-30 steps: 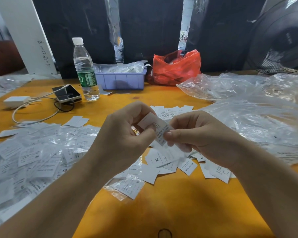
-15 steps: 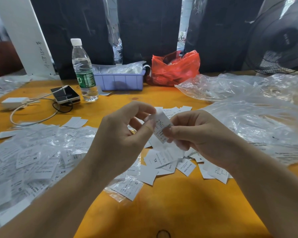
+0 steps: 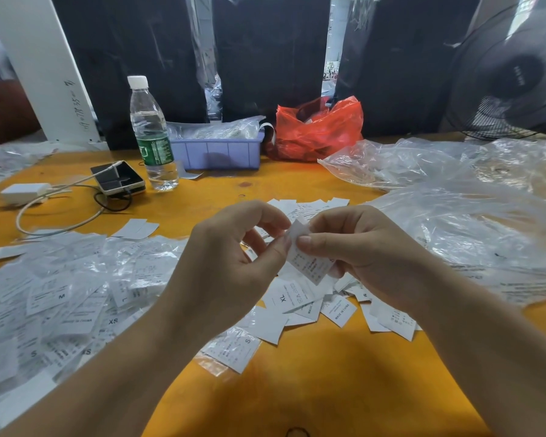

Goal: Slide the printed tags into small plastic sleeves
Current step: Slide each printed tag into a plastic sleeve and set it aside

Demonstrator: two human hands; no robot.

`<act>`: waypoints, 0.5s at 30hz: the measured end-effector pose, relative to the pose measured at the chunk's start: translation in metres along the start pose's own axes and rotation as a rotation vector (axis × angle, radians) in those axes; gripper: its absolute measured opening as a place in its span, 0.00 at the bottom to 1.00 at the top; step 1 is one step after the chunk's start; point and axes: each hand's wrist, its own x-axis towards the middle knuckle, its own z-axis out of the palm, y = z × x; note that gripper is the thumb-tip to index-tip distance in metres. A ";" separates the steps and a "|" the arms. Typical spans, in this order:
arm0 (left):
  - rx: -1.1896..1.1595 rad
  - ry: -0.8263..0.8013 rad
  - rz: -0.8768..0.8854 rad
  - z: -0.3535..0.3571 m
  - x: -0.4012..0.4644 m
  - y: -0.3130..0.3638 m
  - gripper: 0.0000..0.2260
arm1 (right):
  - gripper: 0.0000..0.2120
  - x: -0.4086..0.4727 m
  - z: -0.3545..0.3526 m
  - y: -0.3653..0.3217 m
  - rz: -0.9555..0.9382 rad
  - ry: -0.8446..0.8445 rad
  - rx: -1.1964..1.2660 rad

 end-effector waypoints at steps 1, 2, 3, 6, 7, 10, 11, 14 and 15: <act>-0.001 -0.003 0.003 0.000 0.000 0.000 0.02 | 0.07 0.000 0.000 0.000 -0.003 0.001 -0.002; 0.000 -0.005 0.006 0.000 0.000 -0.001 0.03 | 0.08 0.000 0.000 0.000 -0.005 0.002 -0.001; 0.004 -0.007 0.009 0.000 0.000 -0.001 0.03 | 0.08 0.000 0.000 0.000 -0.006 0.002 -0.001; 0.015 -0.007 0.022 0.001 -0.001 -0.001 0.03 | 0.06 0.000 0.002 0.000 0.000 0.002 -0.004; 0.018 -0.008 0.024 0.000 -0.001 -0.001 0.03 | 0.06 0.000 0.002 0.000 -0.002 0.001 -0.003; 0.036 -0.013 0.035 0.001 -0.001 -0.001 0.03 | 0.06 0.001 0.003 0.000 -0.010 -0.003 0.004; 0.044 -0.014 0.039 0.001 -0.001 -0.001 0.03 | 0.06 0.000 0.003 0.000 -0.012 -0.003 0.005; 0.052 -0.006 0.030 0.000 -0.001 -0.001 0.06 | 0.06 0.001 0.003 0.000 -0.014 -0.004 0.012; 0.052 -0.002 0.017 0.000 -0.001 -0.001 0.06 | 0.06 0.001 0.003 0.001 -0.015 -0.003 0.014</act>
